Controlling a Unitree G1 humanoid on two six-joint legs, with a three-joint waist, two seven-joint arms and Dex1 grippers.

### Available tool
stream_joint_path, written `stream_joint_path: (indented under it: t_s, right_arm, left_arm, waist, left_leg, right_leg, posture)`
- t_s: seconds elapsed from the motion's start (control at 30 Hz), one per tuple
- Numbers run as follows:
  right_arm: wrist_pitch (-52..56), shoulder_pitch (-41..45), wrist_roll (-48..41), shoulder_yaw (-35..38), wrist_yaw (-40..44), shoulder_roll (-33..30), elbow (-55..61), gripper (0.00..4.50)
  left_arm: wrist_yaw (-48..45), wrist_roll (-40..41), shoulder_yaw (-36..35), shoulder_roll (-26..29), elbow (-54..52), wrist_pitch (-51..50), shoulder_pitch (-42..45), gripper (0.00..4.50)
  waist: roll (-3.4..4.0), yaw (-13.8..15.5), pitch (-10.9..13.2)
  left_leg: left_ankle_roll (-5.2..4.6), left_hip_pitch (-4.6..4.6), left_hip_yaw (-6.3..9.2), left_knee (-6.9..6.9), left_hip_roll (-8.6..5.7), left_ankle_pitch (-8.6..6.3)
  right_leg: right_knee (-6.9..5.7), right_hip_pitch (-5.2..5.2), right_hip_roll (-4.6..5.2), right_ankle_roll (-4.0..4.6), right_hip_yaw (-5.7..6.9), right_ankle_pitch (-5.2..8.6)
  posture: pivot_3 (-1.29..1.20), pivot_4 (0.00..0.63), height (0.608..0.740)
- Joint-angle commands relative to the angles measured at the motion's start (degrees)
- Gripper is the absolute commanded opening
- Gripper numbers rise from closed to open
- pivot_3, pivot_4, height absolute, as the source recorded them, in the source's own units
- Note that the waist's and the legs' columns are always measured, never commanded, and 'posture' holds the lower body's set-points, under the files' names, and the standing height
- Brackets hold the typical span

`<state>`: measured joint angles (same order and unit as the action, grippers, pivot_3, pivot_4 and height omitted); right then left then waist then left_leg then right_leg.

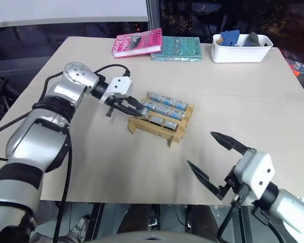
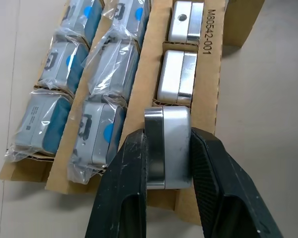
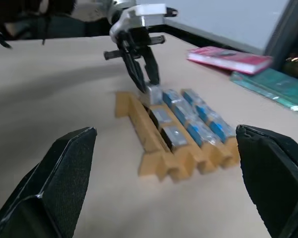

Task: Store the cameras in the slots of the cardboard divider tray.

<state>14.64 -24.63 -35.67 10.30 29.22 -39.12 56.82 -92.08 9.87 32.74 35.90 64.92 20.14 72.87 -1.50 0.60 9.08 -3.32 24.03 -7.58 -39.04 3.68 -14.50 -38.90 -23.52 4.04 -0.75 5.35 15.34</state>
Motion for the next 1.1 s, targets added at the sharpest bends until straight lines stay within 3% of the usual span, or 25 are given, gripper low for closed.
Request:
stream_joint_path:
  t_s: [0.03, 0.33, 0.77, 0.83, 0.93, 1.0, 1.1]
  right_arm:
    - [3.14, 6.50, -4.93, 0.97, 0.45, -0.71, -3.76, 4.48]
    - [6.15, 16.95, -11.64, 2.55, 5.54, -2.50, -9.97, 4.48]
    - [6.05, 15.32, -9.11, 1.72, 4.92, -0.64, -8.02, 4.48]
    - [6.02, 15.00, -8.94, 1.72, 4.80, -0.39, -7.82, 4.50]
    - [6.04, 14.35, -8.56, 1.33, 4.58, 0.12, -7.35, 4.50]
    - [6.11, 13.64, -8.31, 0.88, 4.35, 0.58, -6.77, 4.50]
    - [5.90, 12.70, -7.58, 0.38, 4.05, 1.39, -6.70, 4.50]
  left_arm:
    - [-0.42, -1.21, -1.28, 0.50, 1.17, 0.63, 1.37, 0.68]
    - [-0.42, -3.40, -2.98, 0.15, 2.10, 1.23, 1.90, 0.68]
    - [-0.42, -8.72, -2.77, -1.01, 4.62, 3.10, 4.45, 0.68]
    - [-0.42, -8.40, -3.06, -1.50, 4.53, 2.74, 4.90, 1.73]
    - [-0.42, -6.94, -5.77, -2.44, 3.98, 3.05, 5.15, 2.95]
    - [-0.42, -0.60, -5.72, -1.50, 0.04, -2.59, 4.84, 3.78]
    - [-0.42, 8.11, -8.88, 0.75, -6.79, -14.69, 4.10, 3.78]
  waist:
    - [-0.03, -0.06, 0.00]
    - [-0.03, -0.01, 0.01]
    - [-0.03, 0.01, 0.00]
    - [-0.03, 0.00, 0.01]
    - [-0.03, 0.08, 0.01]
    - [-0.04, 0.14, 0.01]
    - [-0.04, 0.11, 0.01]
  left_leg:
    - [0.00, 0.00, 0.01, -0.02, -0.03, 0.00]
    - [0.02, 0.03, 0.03, -0.07, -0.06, 0.01]
    - [-0.02, 0.02, 0.04, -0.19, -0.04, 0.00]
    - [-0.04, 0.02, 0.03, -0.20, -0.04, -0.01]
    - [-0.03, 0.07, 0.06, -0.20, -0.03, -0.02]
    - [0.01, 0.18, 0.11, -0.20, -0.02, 0.01]
    - [0.03, 0.60, 0.32, -0.35, 0.05, 0.02]
  right_leg:
    - [0.00, 0.00, -0.01, 0.00, 0.01, 0.00]
    - [-0.03, 0.00, -0.01, 0.00, 0.07, -0.02]
    - [-0.14, 0.01, -0.01, -0.01, 0.13, -0.02]
    - [-0.14, 0.01, -0.01, -0.01, 0.12, -0.02]
    - [-0.11, -0.01, 0.00, -0.01, 0.11, -0.02]
    - [-0.08, -0.06, 0.01, -0.01, 0.11, -0.03]
    - [-0.05, -0.29, 0.02, -0.01, 0.21, -0.04]
  posture:
    - [0.00, 0.150, 0.740]
    - [0.00, 0.150, 0.740]
    - [0.00, 0.150, 0.740]
    - [0.00, 0.150, 0.740]
    - [0.00, 0.150, 0.740]
    - [0.00, 0.150, 0.740]
    - [0.00, 0.150, 0.740]
